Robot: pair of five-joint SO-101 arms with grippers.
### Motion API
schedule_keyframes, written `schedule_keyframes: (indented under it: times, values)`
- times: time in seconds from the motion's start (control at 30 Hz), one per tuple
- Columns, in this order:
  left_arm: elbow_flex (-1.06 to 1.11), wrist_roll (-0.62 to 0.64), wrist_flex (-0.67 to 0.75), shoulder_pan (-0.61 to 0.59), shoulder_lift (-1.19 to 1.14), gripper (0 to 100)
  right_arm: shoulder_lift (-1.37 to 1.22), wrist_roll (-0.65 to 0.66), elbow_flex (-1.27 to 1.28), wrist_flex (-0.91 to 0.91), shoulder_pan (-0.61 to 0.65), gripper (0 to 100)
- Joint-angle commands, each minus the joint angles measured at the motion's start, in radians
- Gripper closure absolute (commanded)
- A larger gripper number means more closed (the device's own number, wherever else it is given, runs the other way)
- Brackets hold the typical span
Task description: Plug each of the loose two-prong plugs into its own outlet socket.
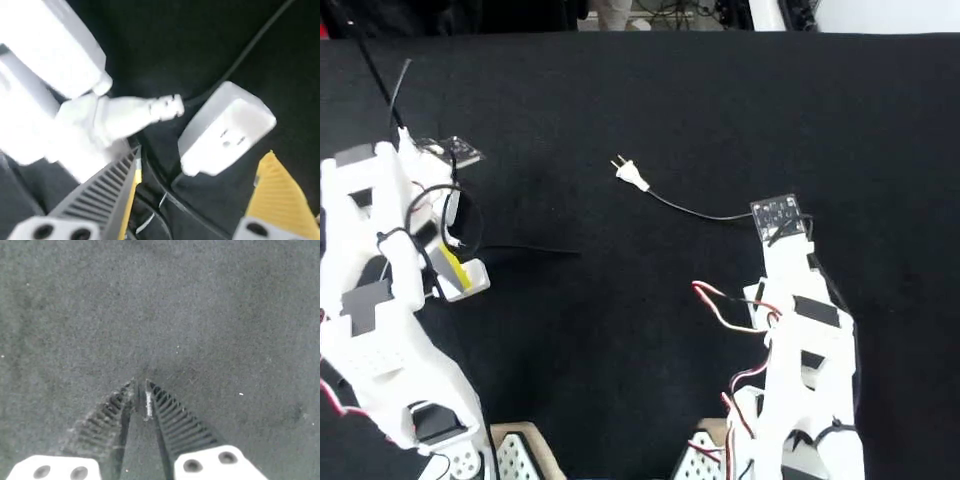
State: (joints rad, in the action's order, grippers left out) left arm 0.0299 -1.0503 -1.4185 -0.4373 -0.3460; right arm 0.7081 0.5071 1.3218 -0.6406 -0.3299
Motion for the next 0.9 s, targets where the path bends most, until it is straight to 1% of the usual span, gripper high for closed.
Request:
schedule_keyframes:
  times: [0.0, 0.2, 0.23, 0.3, 0.4, 0.43, 0.5, 0.53, 0.67, 0.8, 0.87]
  values:
    - [0.067, -0.009, 0.074, 0.036, -0.026, 65, -0.004, 0.005, -0.004, 0.023, -0.015, 98.4]
    - [0.096, -0.051, 0.078, 0.058, -0.058, 65, -0.004, 0.005, -0.004, 0.023, -0.015, 98.4]
    - [0.099, -0.043, 0.071, 0.064, -0.058, 66, -0.004, 0.005, -0.004, 0.023, -0.015, 98.4]
    - [0.085, -0.032, 0.038, 0.082, -0.057, 76, -0.004, 0.005, -0.004, 0.023, -0.015, 98.4]
    - [0.033, 0.038, -0.048, 0.122, -0.057, 96, -0.004, 0.006, -0.004, 0.023, -0.015, 98.4]
    - [0.01, 0.06, -0.086, 0.139, -0.057, 98, -0.004, 0.006, -0.004, 0.023, -0.015, 98.4]
    - [-0.024, 0.081, -0.147, 0.163, -0.057, 93, -0.004, 0.006, -0.004, 0.023, -0.015, 98.4]
    - [-0.039, 0.081, -0.167, 0.179, -0.055, 93, -0.004, 0.006, -0.004, 0.023, -0.015, 98.4]
    - [-0.056, 0.083, -0.235, 0.24, 0.02, 97, -0.004, 0.006, -0.004, 0.023, -0.015, 98.4]
    - [0.036, 0.084, -0.264, 0.323, 0.207, 97, -0.004, 0.006, -0.004, 0.023, -0.015, 98.4]
    - [0.116, 0.118, -0.258, 0.383, 0.341, 97, -0.004, 0.006, -0.004, 0.023, -0.015, 98.4]
